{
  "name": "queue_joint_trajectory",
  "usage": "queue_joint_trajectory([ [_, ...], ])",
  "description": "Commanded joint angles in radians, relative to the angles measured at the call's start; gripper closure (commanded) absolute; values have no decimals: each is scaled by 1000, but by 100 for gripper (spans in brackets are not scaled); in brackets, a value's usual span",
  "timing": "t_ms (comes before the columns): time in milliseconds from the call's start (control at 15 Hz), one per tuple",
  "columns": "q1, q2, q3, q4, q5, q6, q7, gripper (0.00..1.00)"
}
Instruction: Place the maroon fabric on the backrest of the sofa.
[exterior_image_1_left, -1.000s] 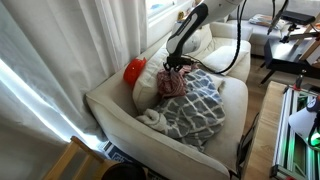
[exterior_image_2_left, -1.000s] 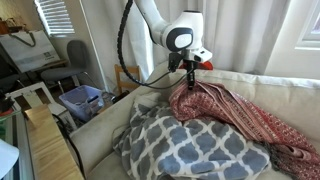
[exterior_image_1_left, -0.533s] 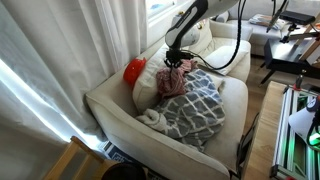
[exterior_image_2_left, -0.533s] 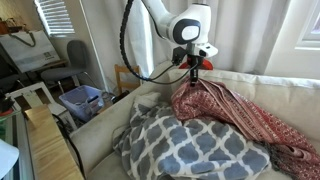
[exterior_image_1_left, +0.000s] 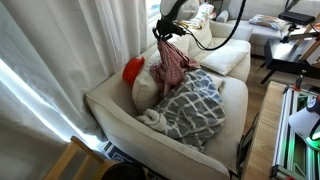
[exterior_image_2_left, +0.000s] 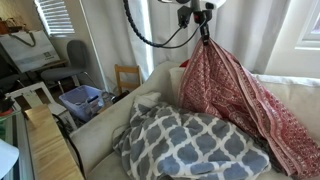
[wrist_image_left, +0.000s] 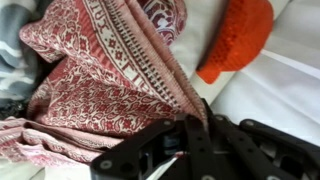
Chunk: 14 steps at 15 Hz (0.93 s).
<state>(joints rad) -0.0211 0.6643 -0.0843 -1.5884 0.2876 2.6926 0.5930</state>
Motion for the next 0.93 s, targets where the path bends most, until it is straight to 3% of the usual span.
queue_joint_trajectory([
  [0, 19, -135, 37, -40, 36, 92, -29, 99],
  [67, 15, -46, 4, -1, 8, 41, -8, 95],
  [467, 19, -98, 17, -19, 11, 54, -13, 95],
  [600, 46, -112, 19, 84, -33, 65, -51, 99],
  [867, 83, -129, 3, 165, -119, 29, -112, 99],
])
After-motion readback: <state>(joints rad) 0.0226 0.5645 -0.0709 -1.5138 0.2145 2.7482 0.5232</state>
